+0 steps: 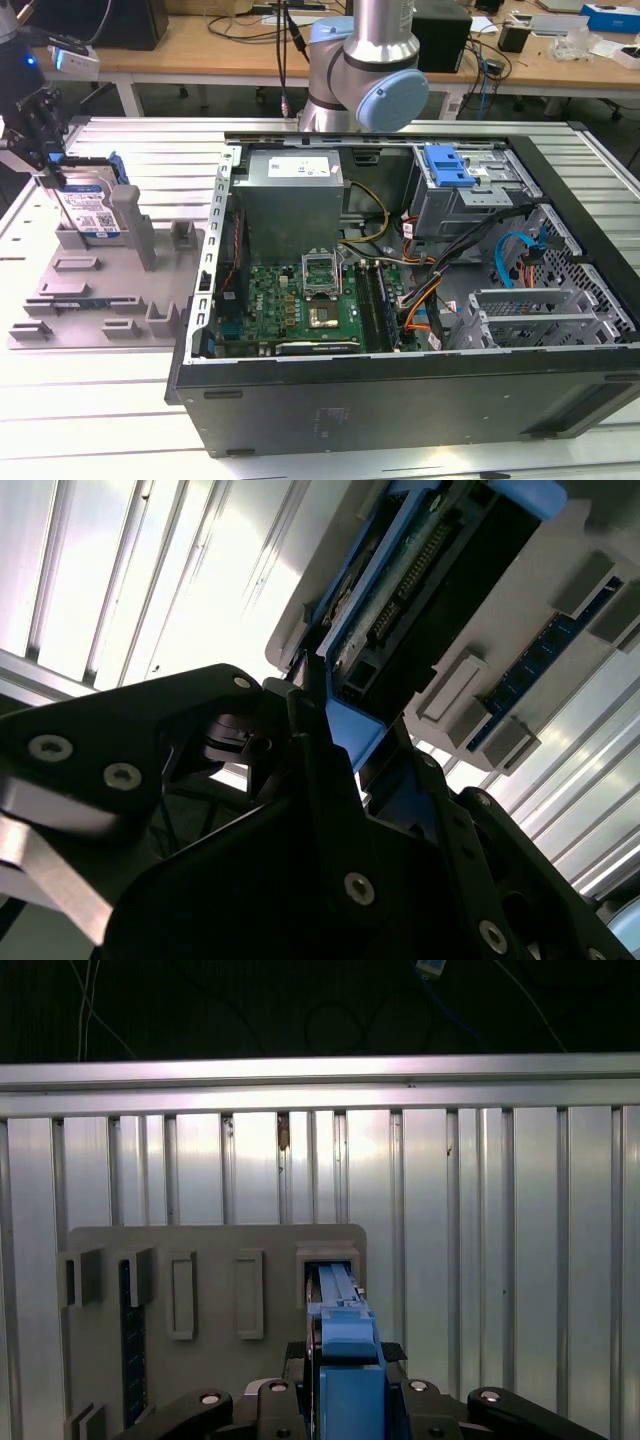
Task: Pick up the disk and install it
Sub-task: 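Pick up the disk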
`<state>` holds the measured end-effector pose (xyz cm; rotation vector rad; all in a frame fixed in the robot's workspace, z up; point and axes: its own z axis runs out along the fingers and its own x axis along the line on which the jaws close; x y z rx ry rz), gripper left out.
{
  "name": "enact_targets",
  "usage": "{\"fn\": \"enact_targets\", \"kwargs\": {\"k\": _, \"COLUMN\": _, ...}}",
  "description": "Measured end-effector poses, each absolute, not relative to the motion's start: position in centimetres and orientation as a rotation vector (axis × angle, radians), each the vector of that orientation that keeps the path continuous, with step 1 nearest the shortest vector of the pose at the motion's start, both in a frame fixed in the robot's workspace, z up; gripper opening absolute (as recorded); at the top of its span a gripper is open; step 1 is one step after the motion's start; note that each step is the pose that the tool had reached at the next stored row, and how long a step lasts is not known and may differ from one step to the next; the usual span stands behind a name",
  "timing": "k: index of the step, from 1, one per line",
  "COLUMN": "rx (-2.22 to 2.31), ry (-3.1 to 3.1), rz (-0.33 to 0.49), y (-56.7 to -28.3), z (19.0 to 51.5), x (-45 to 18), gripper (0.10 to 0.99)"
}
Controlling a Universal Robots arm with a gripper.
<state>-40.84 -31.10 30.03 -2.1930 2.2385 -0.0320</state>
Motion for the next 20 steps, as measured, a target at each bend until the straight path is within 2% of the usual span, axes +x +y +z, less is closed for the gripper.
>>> {"fn": "enact_targets", "kwargs": {"k": 6, "rx": -2.193, "ry": 2.238, "rz": -0.032, "y": -31.1, "z": 30.1, "x": -40.8, "gripper": 0.369}}
{"fn": "enact_targets", "kwargs": {"k": 9, "rx": -2.193, "ry": 2.239, "rz": -0.032, "y": -31.1, "z": 33.0, "x": -40.8, "gripper": 0.369}}
{"fn": "enact_targets", "kwargs": {"k": 20, "rx": -2.193, "ry": 2.239, "rz": -0.032, "y": -31.1, "z": 35.8, "x": -40.8, "gripper": 0.369}}
